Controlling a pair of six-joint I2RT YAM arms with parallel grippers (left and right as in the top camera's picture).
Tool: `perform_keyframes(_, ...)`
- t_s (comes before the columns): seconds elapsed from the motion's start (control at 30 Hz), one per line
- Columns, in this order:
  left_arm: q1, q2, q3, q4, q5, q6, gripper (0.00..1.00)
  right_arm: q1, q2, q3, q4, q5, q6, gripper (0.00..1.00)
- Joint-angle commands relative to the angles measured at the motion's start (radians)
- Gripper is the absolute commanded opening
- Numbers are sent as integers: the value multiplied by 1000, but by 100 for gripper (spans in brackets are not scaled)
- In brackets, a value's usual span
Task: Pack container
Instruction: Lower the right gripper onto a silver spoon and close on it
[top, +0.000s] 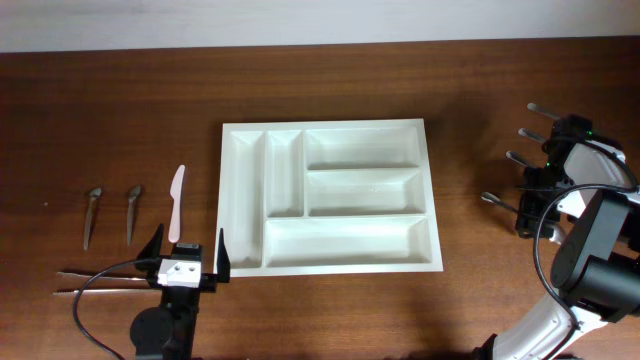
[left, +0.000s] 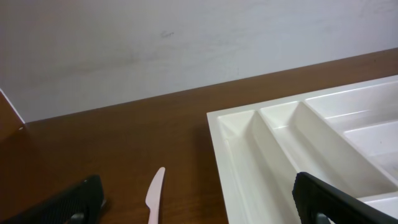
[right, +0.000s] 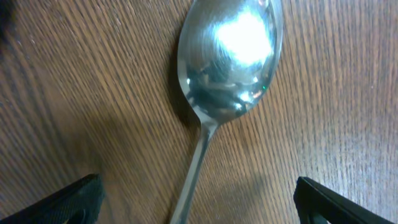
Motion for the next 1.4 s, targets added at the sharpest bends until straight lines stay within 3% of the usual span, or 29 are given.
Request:
perform_keyframes(0.0, 6, -7, -9, 3, -7, 16, 99, 5, 17, -13, 7, 42, 9, 99)
perform_keyframes(1.17, 6, -7, -9, 3, -6, 16, 99, 5, 17, -90, 83, 45, 9, 99)
perform_keyframes(1.27, 6, -7, -9, 3, -7, 16, 99, 5, 17, -90, 83, 44, 9, 87)
perform_keyframes(1.37, 6, -7, -9, 3, -7, 16, 99, 5, 17, -90, 84, 44, 9, 87)
